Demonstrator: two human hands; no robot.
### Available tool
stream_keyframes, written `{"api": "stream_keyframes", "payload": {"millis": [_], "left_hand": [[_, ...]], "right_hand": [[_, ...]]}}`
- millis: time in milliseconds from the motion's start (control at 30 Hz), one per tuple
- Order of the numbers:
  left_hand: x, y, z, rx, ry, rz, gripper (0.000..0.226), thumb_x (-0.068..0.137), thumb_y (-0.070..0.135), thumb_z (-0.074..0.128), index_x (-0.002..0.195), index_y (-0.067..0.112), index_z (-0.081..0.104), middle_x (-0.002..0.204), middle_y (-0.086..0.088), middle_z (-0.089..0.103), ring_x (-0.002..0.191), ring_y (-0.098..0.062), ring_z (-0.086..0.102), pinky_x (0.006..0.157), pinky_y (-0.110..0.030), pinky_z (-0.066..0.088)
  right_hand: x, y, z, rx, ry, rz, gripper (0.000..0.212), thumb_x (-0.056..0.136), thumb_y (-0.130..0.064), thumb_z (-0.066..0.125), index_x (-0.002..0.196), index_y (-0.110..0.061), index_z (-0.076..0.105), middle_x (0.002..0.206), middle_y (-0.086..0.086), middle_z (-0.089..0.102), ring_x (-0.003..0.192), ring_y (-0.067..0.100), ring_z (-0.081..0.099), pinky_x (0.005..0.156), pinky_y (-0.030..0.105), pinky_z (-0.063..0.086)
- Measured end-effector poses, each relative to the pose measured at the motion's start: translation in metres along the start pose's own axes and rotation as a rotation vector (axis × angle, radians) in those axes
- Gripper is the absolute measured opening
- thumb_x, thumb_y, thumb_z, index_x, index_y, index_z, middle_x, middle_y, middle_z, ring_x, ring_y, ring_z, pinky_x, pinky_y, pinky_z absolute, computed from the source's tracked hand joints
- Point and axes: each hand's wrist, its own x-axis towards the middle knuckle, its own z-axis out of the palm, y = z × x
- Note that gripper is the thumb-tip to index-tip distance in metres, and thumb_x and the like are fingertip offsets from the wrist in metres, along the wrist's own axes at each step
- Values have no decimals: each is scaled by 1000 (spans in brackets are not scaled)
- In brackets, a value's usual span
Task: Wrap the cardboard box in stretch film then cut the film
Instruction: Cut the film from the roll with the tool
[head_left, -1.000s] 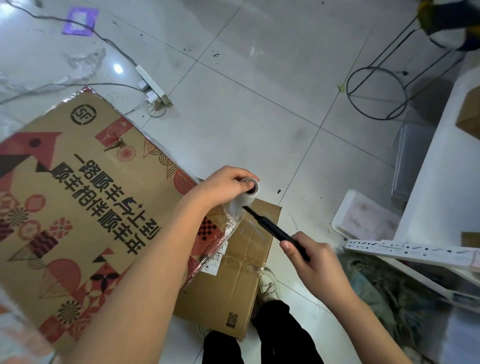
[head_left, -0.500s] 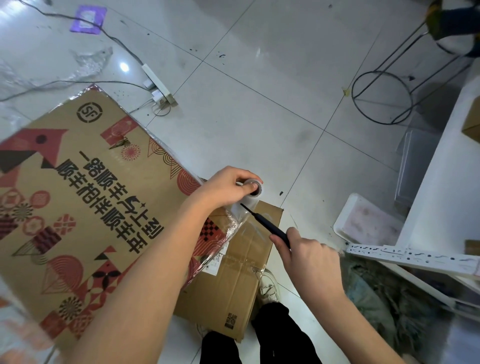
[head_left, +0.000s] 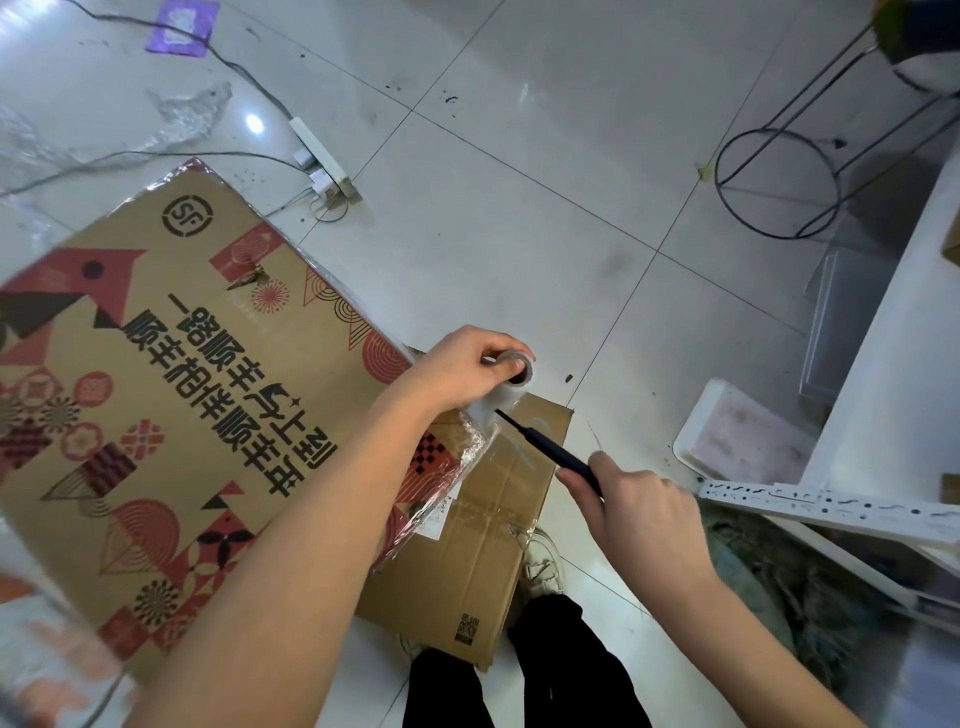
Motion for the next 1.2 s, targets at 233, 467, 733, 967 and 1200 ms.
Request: {"api": "stream_keyframes", "payload": {"millis": [233, 467, 733, 967, 1200], "left_hand": [[-1, 0, 0, -3, -6, 21, 20, 93, 21, 58, 109, 26, 69, 117, 7, 66, 111, -9, 57, 105, -34, 41], [1, -2, 1, 20, 9, 39, 18, 93, 21, 58, 106, 26, 70, 115, 8, 66, 110, -9, 58, 104, -35, 42], [1, -3, 4, 39, 0, 65, 19, 94, 21, 58, 108, 23, 70, 112, 9, 66, 107, -7, 59, 100, -27, 42], [3, -4, -1, 44, 7, 60, 20, 93, 20, 58, 110, 24, 69, 116, 8, 65, 111, -10, 57, 102, -31, 42], [6, -5, 2, 48, -5, 69, 18, 93, 21, 59, 106, 25, 70, 114, 9, 67, 108, -7, 59, 103, -33, 43]], "right_hand": [[-2, -3, 17, 61, -74, 46, 40, 74, -44, 66, 58, -14, 45, 39, -8, 16, 22, 26, 23, 45, 12, -5], [15, -11, 28, 48, -49, -17, 39, 91, -49, 46, 79, -12, 52, 48, 3, 41, 43, 34, 47, 40, 24, 18], [4, 2, 38, 84, -61, -14, 38, 81, -43, 64, 63, -12, 50, 39, -6, 20, 27, 32, 32, 43, 16, 0], [-5, 12, 53, 92, -129, 12, 39, 76, -40, 72, 61, -14, 47, 38, -8, 19, 23, 27, 38, 43, 13, -3], [4, 2, 65, 81, -63, -24, 37, 73, -39, 72, 60, -12, 50, 32, -5, 22, 24, 28, 22, 46, 11, -5]]}}
